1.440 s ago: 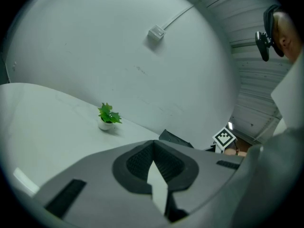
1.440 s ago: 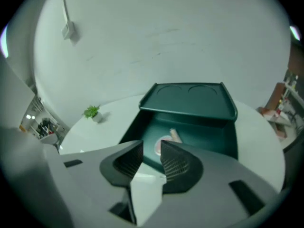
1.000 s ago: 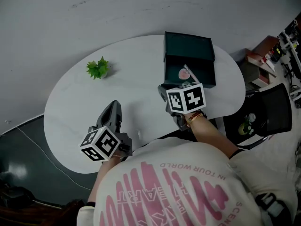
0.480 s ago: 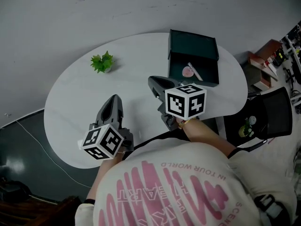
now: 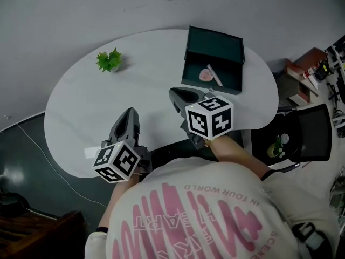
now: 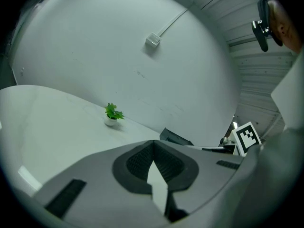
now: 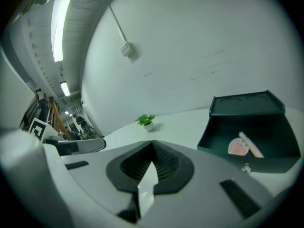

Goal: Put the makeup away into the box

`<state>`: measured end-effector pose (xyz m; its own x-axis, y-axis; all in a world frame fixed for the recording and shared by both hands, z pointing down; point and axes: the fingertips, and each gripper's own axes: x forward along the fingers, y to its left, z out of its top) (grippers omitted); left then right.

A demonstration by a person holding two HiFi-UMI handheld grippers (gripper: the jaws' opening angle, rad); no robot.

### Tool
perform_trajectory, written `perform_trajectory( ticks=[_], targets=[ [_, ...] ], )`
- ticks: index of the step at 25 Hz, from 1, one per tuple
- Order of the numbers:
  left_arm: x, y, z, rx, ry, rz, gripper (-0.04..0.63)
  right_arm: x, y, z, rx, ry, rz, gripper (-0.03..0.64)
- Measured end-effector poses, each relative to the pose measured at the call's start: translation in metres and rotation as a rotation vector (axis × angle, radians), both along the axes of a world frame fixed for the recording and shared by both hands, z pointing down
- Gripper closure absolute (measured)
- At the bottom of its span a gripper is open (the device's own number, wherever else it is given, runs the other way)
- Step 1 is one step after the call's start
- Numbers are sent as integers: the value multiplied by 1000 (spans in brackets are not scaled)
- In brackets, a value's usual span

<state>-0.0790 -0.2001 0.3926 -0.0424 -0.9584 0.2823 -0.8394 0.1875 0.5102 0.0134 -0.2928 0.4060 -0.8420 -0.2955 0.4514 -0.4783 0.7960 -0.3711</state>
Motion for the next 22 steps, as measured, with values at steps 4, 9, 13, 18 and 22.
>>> perform_trajectory(
  ticks=[4,9,13,18,22],
  targets=[
    [29,16,4,-17,13,-31,594,26,17,4,-6,19,-48,620],
    [61,35,10,-33,13,-52,594,57,37,9,-2,26,-86,620],
    [82,47,10,-28,4,-59,594,79,50,15,-11,23,-87,620],
    [102,60,11,-25,3,-70,594,97,65,16,-8,23,-100,620],
    [115,67,10,-19,1,-68,594,107,74,17,-5,20,-108,620]
  ],
)
